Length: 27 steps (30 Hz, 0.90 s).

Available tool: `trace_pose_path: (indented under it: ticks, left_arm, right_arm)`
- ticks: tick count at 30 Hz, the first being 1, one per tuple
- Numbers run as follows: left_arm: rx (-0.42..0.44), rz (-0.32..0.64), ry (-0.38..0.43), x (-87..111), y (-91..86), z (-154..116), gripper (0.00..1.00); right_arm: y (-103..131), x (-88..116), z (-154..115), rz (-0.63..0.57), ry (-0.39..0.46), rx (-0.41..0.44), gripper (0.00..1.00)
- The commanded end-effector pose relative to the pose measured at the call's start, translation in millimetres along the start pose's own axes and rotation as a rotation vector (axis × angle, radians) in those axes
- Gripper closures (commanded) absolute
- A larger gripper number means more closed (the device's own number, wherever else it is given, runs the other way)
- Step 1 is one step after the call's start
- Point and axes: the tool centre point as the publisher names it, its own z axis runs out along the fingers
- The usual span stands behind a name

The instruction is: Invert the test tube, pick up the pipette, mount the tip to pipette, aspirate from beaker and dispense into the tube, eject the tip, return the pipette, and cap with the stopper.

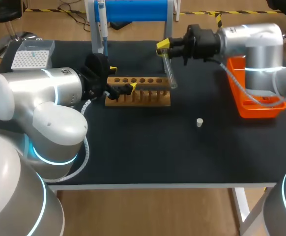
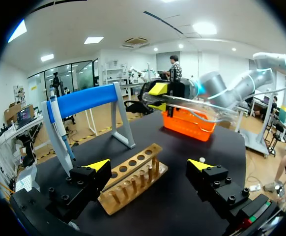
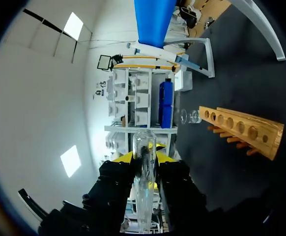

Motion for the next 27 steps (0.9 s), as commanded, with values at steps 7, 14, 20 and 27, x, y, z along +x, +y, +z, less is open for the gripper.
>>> trace_pose_path:
  ticks: [7, 14, 20, 27]
  left_arm:
    - [-0.003, -0.001, 0.006, -1.2, -0.6, -0.3, 0.00]
    - [-0.003, -0.001, 0.006, -1.2, -0.6, -0.3, 0.00]
    - [0.301, 0.242, 0.057, 1.5, -23.4, -7.9, 0.00]
    - [0.537, 0.561, 0.222, 9.2, -44.2, -11.6, 0.00]
  right_arm:
    - [2.8, 1.1, -0.8, -0.005, 0.001, -0.042, 1.00]
    - [3.4, 2.1, -1.5, -0.006, 0.005, -0.055, 1.00]
    - [3.4, 2.1, -1.5, -0.006, 0.005, -0.055, 1.00]
    - [3.4, 2.1, -1.5, -0.006, 0.005, -0.055, 1.00]
